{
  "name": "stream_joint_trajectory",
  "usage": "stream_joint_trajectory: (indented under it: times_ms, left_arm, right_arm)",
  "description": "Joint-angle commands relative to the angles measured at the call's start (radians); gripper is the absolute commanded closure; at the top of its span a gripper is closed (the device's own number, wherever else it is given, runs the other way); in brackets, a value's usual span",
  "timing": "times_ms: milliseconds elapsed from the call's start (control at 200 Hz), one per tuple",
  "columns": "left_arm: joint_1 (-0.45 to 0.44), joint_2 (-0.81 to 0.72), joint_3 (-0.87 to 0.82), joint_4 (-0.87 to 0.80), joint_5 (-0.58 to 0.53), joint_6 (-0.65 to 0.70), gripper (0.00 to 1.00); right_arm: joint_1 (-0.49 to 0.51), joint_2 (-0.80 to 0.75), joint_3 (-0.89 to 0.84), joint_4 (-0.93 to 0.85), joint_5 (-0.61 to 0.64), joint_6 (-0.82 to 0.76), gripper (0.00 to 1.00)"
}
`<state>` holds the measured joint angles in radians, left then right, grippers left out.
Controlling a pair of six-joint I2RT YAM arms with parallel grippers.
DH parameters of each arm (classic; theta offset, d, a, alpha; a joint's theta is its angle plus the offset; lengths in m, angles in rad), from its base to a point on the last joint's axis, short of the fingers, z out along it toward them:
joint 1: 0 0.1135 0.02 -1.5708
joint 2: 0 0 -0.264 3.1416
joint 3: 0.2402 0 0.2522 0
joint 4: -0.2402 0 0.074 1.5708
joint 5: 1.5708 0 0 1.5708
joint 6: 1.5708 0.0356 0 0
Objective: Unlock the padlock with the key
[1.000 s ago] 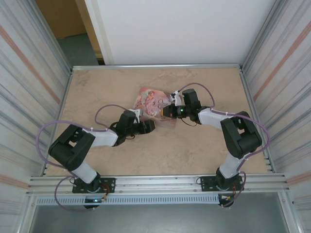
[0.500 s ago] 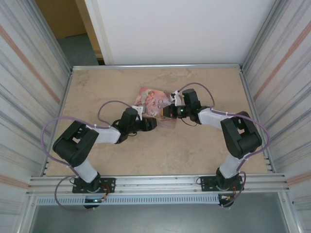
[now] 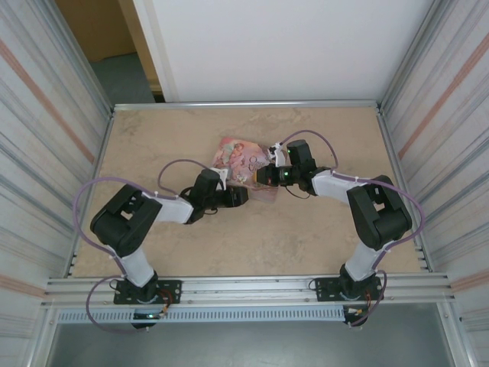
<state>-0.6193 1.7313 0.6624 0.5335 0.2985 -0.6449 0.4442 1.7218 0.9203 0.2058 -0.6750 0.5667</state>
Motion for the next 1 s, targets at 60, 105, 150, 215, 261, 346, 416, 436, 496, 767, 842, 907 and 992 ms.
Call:
stream_joint_trajectory:
  times_ms: [60, 105, 150, 215, 261, 346, 416, 436, 496, 767, 842, 907, 992]
  left_arm:
    - [-0.012, 0.016, 0.019, 0.052, 0.011, -0.037, 0.43]
    - [-0.014, 0.020, 0.017, 0.060, 0.008, -0.046, 0.43]
    - [-0.017, 0.023, 0.016, 0.065, 0.005, -0.052, 0.43]
    - [-0.018, 0.028, 0.014, 0.073, -0.001, -0.058, 0.44]
    - [-0.017, 0.029, 0.013, 0.074, -0.005, -0.063, 0.45]
    - [-0.019, 0.032, 0.013, 0.080, -0.013, -0.069, 0.46]
    - [-0.021, 0.033, 0.012, 0.086, -0.013, -0.072, 0.47]
    - [-0.020, 0.034, 0.013, 0.086, -0.013, -0.073, 0.48]
    - [-0.023, 0.035, 0.014, 0.088, -0.017, -0.075, 0.49]
    - [-0.035, 0.058, 0.014, 0.108, -0.051, -0.110, 0.54]
    - [-0.038, 0.065, 0.016, 0.115, -0.059, -0.124, 0.55]
    - [-0.039, 0.070, 0.014, 0.121, -0.069, -0.133, 0.57]
    - [-0.041, 0.075, 0.014, 0.127, -0.078, -0.145, 0.60]
  right_arm:
    - [0.001, 0.035, -0.015, -0.105, 0.020, -0.021, 1.00]
    - [0.001, 0.036, -0.016, -0.103, 0.021, -0.021, 1.00]
    - [0.002, 0.036, -0.017, -0.103, 0.021, -0.020, 1.00]
    - [0.002, 0.035, -0.017, -0.102, 0.022, -0.019, 1.00]
    - [0.004, 0.033, -0.018, -0.102, 0.023, -0.019, 1.00]
    - [0.005, 0.033, -0.018, -0.101, 0.023, -0.019, 1.00]
    - [0.004, 0.033, -0.019, -0.101, 0.023, -0.018, 1.00]
    - [0.004, 0.032, -0.019, -0.101, 0.022, -0.019, 1.00]
    - [0.005, 0.033, -0.018, -0.101, 0.024, -0.019, 1.00]
    - [0.009, 0.034, -0.020, -0.100, 0.025, -0.018, 1.00]
    - [0.011, 0.034, -0.020, -0.100, 0.026, -0.018, 1.00]
    - [0.013, 0.033, -0.020, -0.100, 0.025, -0.017, 1.00]
    - [0.014, 0.032, -0.020, -0.100, 0.026, -0.017, 1.00]
